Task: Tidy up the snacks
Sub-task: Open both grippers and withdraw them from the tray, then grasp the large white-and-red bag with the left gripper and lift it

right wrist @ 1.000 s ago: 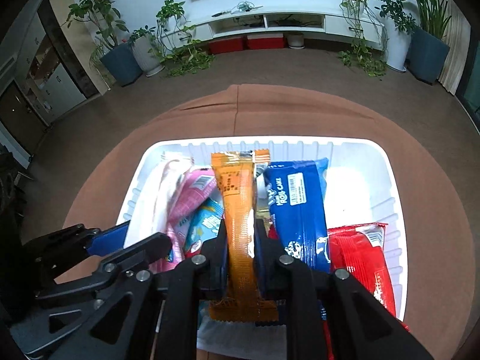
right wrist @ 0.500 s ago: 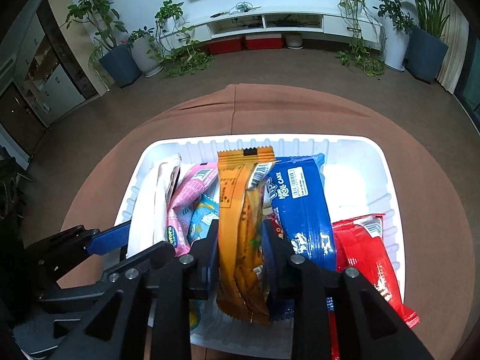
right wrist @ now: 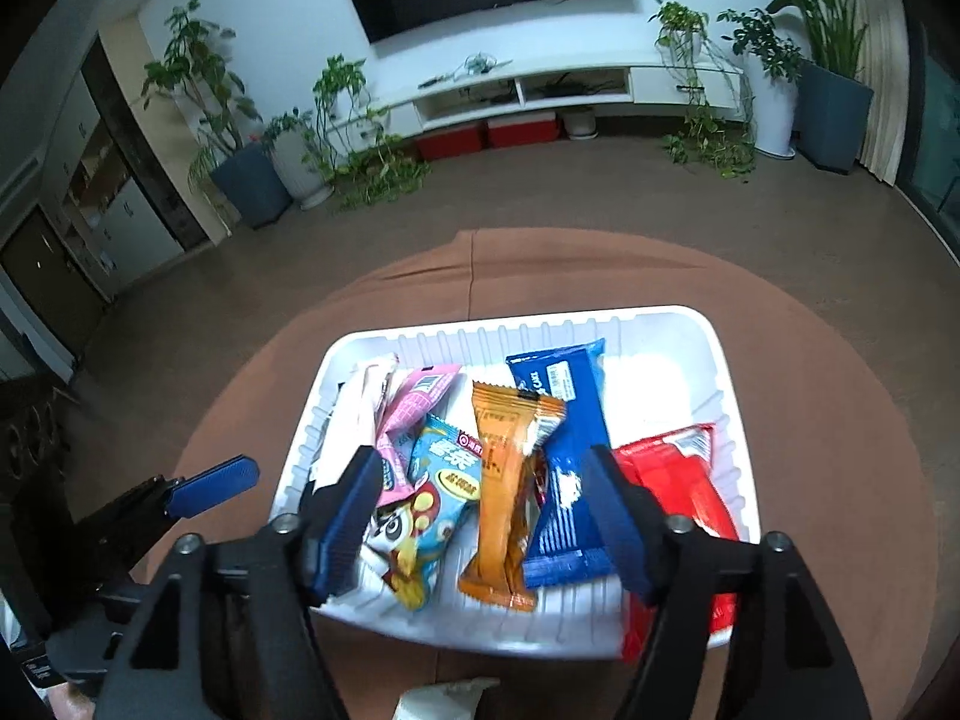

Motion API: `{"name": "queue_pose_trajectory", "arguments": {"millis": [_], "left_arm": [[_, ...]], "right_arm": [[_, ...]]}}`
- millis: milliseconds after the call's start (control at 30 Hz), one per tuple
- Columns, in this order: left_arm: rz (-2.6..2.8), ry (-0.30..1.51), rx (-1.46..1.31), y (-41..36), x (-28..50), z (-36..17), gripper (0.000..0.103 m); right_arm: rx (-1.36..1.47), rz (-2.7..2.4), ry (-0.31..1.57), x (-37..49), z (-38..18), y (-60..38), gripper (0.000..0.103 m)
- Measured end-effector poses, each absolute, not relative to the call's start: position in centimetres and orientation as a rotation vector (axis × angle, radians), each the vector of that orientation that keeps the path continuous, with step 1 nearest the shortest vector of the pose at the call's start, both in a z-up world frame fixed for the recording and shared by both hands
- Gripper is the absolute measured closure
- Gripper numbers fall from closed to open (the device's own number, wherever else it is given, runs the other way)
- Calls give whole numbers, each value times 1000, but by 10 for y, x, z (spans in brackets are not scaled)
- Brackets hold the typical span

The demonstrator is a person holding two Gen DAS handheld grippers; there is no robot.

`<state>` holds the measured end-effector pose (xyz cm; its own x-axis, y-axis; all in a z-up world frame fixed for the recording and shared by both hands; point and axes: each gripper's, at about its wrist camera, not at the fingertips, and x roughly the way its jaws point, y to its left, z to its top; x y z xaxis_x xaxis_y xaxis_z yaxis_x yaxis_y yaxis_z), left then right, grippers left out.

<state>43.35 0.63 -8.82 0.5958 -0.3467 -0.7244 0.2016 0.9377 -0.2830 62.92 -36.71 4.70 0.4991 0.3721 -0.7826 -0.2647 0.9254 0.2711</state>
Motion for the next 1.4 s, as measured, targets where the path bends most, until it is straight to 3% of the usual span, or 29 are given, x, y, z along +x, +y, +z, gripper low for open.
{"name": "queue_pose_trajectory", "arguments": {"millis": [133, 300, 633, 867, 1167, 1300, 1400], "left_arm": [[-332, 869, -183, 8, 403, -85, 7], [-345, 880, -190, 5, 364, -90, 4], [-389, 991, -120, -33, 312, -120, 3], [-358, 1033, 35, -74, 314, -131, 4], [-330, 1077, 90, -92, 329, -145, 25], [-360, 1087, 83, -96, 333, -148, 49], [-367, 1087, 84, -99, 334, -148, 52]], "right_arm": [[182, 393, 946, 602, 54, -391, 25], [268, 374, 921, 554, 47, -430, 17], [397, 315, 957, 441, 6, -485, 16], [391, 311, 974, 416, -6, -488, 16], [380, 329, 967, 407, -10, -486, 16], [380, 330, 963, 406, -11, -488, 16], [381, 329, 960, 406, -12, -489, 16]]}}
